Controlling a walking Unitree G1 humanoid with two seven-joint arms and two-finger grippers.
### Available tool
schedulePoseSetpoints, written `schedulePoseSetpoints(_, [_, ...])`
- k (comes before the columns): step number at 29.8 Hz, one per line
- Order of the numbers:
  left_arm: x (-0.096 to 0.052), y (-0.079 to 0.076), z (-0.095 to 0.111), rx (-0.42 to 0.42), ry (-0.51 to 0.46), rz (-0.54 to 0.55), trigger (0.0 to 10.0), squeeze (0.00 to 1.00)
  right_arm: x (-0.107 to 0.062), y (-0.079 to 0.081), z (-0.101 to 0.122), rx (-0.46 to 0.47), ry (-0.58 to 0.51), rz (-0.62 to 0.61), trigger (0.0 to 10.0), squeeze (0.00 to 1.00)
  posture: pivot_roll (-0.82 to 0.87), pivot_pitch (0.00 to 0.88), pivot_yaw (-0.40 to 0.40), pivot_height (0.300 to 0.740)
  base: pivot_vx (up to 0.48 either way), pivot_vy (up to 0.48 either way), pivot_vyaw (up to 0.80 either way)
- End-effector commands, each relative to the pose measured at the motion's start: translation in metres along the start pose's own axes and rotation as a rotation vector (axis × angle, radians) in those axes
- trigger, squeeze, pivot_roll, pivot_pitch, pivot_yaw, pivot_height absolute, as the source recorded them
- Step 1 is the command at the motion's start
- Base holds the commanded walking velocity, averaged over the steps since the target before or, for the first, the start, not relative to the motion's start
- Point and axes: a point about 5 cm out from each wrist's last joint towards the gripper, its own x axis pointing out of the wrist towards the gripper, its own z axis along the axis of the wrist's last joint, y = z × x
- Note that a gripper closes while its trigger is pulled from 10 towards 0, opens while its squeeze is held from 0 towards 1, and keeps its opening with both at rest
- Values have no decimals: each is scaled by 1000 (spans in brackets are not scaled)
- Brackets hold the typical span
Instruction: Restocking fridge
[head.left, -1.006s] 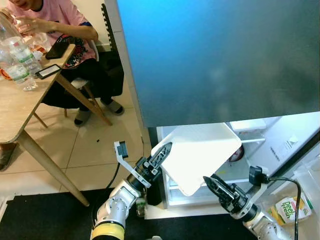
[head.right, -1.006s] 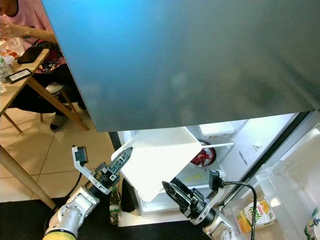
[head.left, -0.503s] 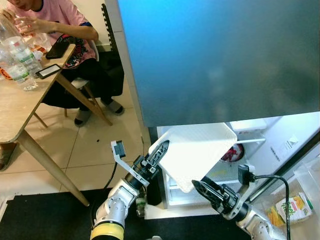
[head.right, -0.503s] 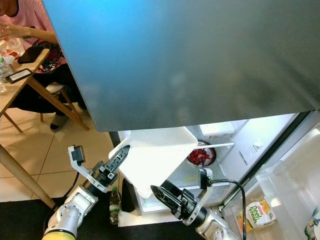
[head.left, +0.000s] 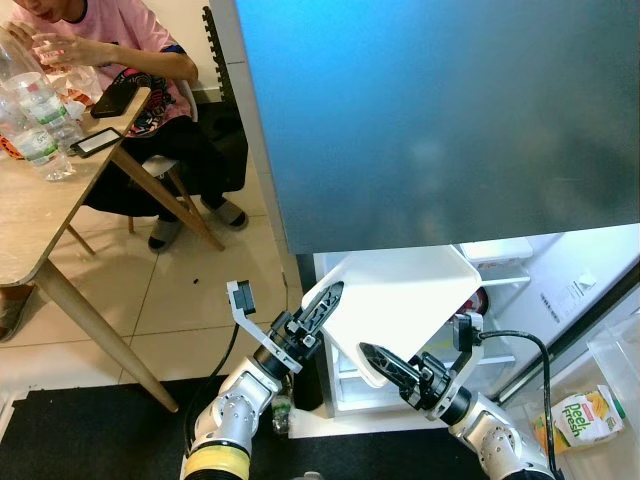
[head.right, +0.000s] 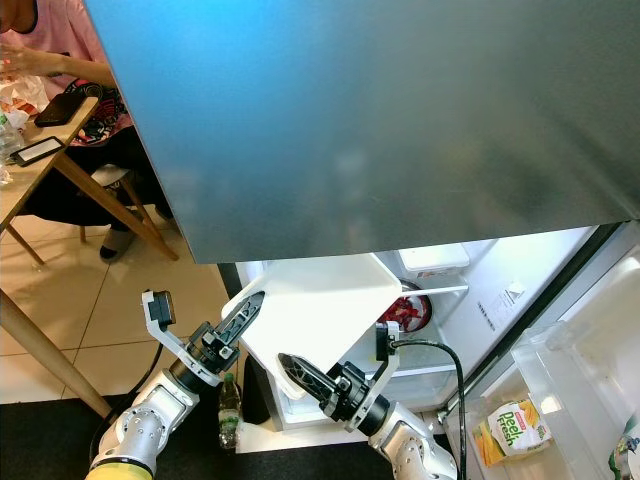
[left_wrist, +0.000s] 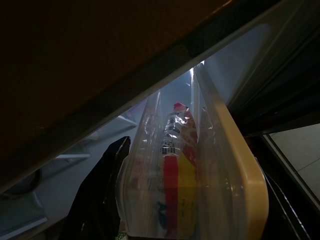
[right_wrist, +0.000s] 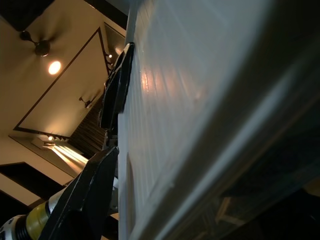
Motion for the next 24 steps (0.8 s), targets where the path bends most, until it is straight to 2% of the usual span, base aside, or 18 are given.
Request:
schedulePoseSetpoints(1, [6, -5, -6, -24, -37, -33, 10000, 0, -4, 0, -5, 16, 13, -6, 10000, 0, -26, 116, 48, 740, 0, 0, 0])
schedulePoseSetpoints(6, [6, -5, -6, -21, -40, -32, 10000, 0, -8, -2, -4, 19, 5, -29, 10000, 0, -29, 117, 48, 740, 0, 0, 0])
schedulePoseSetpoints(7, [6, -5, -6, -21, -42, -32, 10000, 0, -8, -3, -4, 13, -2, -36, 4157, 0, -29, 117, 48, 740, 0, 0, 0])
schedulePoseSetpoints(8, [6, -5, -6, -20, -43, -32, 10000, 0, -8, -4, -3, 8, -12, -45, 0, 0, -29, 117, 48, 740, 0, 0, 0])
schedulePoseSetpoints(17, [6, -4, -5, -18, -48, -29, 10000, 0, -12, -4, 2, 15, -57, -46, 0, 0, -30, 114, 47, 740, 0, 0, 0])
schedulePoseSetpoints(24, [3, -2, -10, -10, -10, -6, 10000, 0, -23, -8, 11, 0, -74, -87, 0, 0, -29, 107, 47, 740, 0, 0, 0])
